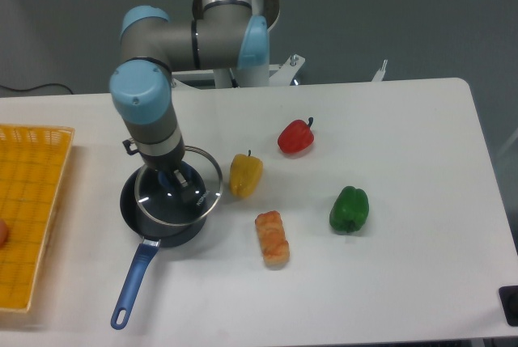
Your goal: Open the lid
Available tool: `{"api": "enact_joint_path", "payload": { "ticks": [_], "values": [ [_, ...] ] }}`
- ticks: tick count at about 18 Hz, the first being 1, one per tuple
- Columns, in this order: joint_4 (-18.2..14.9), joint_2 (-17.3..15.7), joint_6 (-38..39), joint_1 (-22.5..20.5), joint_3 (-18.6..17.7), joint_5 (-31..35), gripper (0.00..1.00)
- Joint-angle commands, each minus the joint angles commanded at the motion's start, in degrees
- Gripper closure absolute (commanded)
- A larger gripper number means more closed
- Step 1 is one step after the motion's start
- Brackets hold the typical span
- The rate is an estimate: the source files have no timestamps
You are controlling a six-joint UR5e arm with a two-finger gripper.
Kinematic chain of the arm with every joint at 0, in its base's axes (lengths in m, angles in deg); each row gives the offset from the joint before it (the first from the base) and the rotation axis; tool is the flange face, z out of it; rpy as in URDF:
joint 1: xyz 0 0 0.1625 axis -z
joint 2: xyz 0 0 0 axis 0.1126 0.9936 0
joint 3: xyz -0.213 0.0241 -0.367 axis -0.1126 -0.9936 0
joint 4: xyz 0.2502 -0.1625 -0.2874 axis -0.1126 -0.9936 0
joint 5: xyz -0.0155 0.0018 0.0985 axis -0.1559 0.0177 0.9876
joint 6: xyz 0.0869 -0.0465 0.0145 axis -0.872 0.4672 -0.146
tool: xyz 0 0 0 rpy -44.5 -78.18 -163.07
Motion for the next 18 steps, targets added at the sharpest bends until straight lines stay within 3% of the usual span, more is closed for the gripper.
{"api": "enact_joint_path", "payload": {
  "ticks": [9, 18],
  "values": [
    [-0.62, -0.09, -6.85, -6.59, 0.17, 0.79, 0.40],
    [-0.97, 0.00, -8.44, -9.06, 0.61, 0.62, 0.40]
  ]
}}
